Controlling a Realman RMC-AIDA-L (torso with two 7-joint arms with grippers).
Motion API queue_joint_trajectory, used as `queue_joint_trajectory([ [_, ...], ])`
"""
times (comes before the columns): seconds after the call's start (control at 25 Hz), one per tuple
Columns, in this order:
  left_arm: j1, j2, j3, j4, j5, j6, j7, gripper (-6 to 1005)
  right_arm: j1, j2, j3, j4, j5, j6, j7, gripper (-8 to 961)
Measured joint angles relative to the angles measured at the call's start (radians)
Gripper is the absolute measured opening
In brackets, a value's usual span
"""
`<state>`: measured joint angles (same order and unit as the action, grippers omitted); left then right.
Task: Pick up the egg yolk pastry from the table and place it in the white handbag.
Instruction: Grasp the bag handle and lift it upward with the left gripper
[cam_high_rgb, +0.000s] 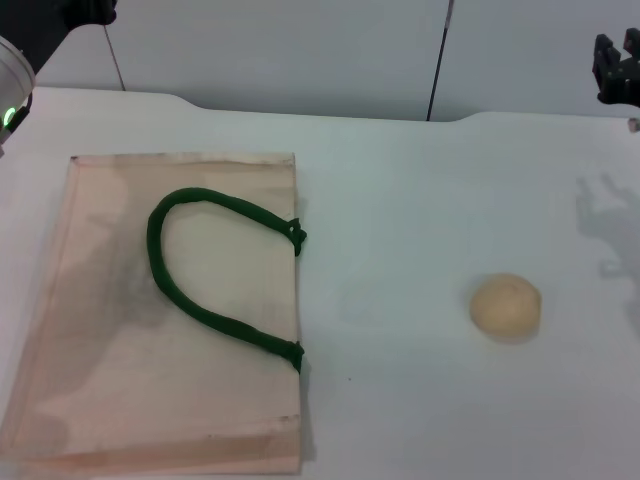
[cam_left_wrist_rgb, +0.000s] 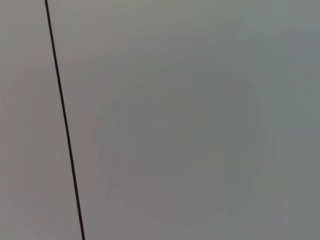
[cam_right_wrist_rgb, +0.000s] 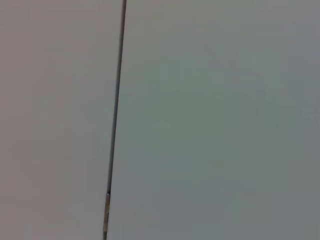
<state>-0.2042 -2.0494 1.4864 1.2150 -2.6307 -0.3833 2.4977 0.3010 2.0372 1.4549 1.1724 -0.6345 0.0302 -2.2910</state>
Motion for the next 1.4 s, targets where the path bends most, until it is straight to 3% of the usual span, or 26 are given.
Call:
queue_joint_trajectory([
  [1.2,-0.013,0.008,0.012,-0.005,-0.015,-0.01,-0.006,381,0.036,-0.006,-0.013,-0.042,0.004,-0.005,0.0,296],
  [1.4,0.015,0.016,0.059,0.065,0.013,0.05,-0.017,377,0.037,-0.008,-0.013,-0.057,0.004,-0.006,0.001,297],
])
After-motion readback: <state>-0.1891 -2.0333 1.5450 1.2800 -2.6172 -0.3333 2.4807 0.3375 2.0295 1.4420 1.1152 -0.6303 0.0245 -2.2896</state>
